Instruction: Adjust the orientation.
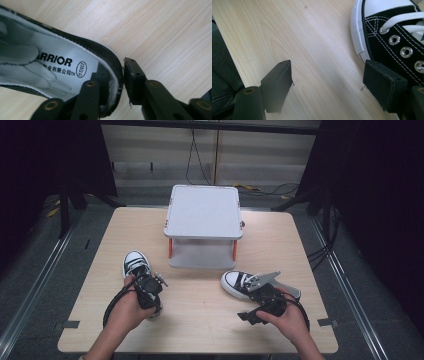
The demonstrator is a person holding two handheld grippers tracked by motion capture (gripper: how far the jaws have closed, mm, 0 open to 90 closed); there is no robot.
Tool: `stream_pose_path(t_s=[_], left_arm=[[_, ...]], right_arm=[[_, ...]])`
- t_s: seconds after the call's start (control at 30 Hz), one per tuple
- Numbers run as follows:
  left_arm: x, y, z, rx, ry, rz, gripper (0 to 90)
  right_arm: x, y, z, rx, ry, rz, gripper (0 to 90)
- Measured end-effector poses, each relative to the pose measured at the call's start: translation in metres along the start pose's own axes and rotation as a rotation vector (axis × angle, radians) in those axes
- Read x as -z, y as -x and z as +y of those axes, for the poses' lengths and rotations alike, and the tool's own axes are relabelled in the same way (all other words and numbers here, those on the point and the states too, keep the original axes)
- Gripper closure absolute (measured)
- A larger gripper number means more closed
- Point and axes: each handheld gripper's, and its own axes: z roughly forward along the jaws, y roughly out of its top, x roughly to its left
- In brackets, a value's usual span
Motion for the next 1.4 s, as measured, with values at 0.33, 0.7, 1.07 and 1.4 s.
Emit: stream_pose_path(t_s=[0.33,0.7,1.07,1.4], left_arm=[[-0.016,0.004,0.012,0.102,0.043,0.068,49.1],[-0.012,-0.004,0.002,0.103,0.061,0.044,61.3],[-0.012,-0.003,0.0,-0.013,-0.013,0.065,49.9],[-0.003,0.002,0.003,-0.017,-0.055,0.031,74.0]], right_arm=[[0.001,-0.002,0.002,0.003,0.001,0.0,23.1],[0.001,-0.002,0.001,-0.002,-0.001,0.0,23.2],[0.002,-0.001,0.001,0.0,0.0,0.0,23.2],[0.002,-0.002,0.002,0.002,0.001,0.0,23.1]])
